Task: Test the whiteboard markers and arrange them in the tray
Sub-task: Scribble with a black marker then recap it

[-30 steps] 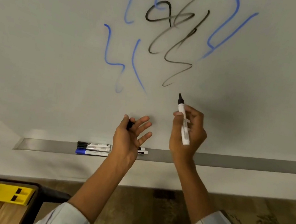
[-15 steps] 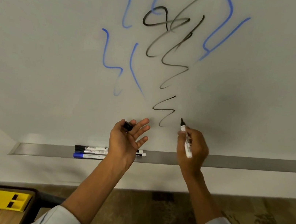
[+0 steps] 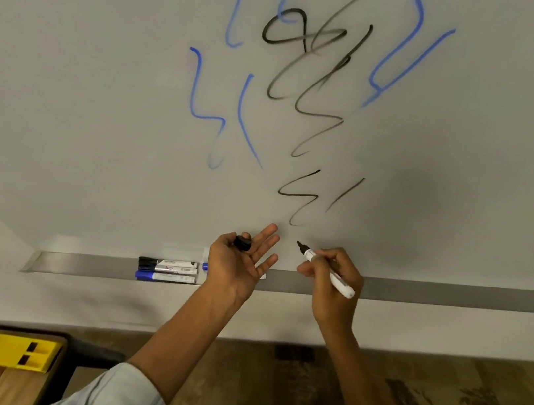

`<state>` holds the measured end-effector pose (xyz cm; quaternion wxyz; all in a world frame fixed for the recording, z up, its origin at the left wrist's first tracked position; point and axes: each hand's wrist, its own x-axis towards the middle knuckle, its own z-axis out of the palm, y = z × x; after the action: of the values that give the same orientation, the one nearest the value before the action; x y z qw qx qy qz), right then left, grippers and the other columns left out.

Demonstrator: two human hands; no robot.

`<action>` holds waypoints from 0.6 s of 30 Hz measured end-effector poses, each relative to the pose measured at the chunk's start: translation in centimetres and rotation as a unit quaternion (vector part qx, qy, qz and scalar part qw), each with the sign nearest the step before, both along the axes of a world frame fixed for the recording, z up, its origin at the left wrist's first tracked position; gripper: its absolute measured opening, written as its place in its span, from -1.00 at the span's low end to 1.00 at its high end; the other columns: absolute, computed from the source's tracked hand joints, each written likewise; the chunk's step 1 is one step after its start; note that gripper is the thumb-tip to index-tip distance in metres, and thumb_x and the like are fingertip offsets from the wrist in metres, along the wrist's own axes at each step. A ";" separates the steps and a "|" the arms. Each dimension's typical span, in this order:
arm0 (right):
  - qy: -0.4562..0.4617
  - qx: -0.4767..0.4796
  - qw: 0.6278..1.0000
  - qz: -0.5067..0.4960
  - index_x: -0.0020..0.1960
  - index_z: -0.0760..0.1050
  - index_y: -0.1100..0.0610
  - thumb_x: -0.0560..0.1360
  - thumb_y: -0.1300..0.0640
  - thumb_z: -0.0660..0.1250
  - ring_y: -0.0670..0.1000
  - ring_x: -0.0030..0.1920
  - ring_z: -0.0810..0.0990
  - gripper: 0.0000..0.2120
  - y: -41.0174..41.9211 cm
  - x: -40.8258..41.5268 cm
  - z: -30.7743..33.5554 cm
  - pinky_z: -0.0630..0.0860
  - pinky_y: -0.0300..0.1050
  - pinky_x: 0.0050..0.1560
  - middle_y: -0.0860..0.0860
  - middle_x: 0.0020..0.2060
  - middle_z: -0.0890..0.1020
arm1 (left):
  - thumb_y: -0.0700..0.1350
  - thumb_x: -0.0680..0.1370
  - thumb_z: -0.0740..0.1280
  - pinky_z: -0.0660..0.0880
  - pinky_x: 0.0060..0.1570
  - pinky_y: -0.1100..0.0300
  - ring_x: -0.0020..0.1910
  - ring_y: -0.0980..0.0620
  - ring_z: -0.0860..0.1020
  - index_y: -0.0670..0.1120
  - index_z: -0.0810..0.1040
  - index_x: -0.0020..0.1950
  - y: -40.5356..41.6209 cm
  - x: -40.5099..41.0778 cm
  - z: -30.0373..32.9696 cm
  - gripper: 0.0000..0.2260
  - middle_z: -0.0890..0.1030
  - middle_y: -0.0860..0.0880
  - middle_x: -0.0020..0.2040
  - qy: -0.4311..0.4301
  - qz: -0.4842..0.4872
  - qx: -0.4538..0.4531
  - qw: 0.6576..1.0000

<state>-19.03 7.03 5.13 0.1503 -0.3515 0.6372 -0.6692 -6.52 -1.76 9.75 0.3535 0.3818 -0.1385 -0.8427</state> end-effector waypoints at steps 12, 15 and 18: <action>-0.149 0.013 0.984 0.101 -0.22 0.58 0.28 0.37 0.19 0.39 0.14 -0.22 0.70 -0.87 0.4 6.4 -0.9 0.67 0.00 -0.26 0.09 -0.31 0.69 | -0.07 0.60 -0.02 0.47 0.11 -0.13 0.15 -0.24 0.60 -0.10 0.34 -0.30 2.0 2.3 -1.5 -0.68 0.65 -0.27 0.11 0.140 0.031 0.084 0.986; -0.155 0.026 0.982 0.106 -0.21 0.61 0.29 0.36 0.23 0.40 0.14 -0.24 0.70 -0.90 0.6 7.0 -0.9 0.67 0.04 -0.25 0.07 -0.29 0.70 | -0.08 0.60 -0.02 0.46 0.14 -0.13 0.08 -0.25 0.64 -0.10 0.33 -0.29 2.4 2.9 -2.0 -0.69 0.65 -0.28 0.11 0.149 0.034 0.090 0.984; -0.141 0.041 0.982 0.122 -0.21 0.63 0.24 0.41 0.30 0.43 0.15 -0.27 0.70 -0.97 0.9 7.6 -1.1 0.67 0.03 -0.25 0.03 -0.29 0.71 | -0.09 0.59 -0.03 0.47 0.09 -0.12 0.16 -0.25 0.60 -0.11 0.34 -0.28 2.7 3.4 -2.7 -0.70 0.65 -0.29 0.11 0.146 0.042 0.099 0.984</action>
<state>-11.44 7.97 4.03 0.3334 -0.3219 0.5886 -0.6624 -3.13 0.94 7.06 0.3656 0.2935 0.0144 -0.8832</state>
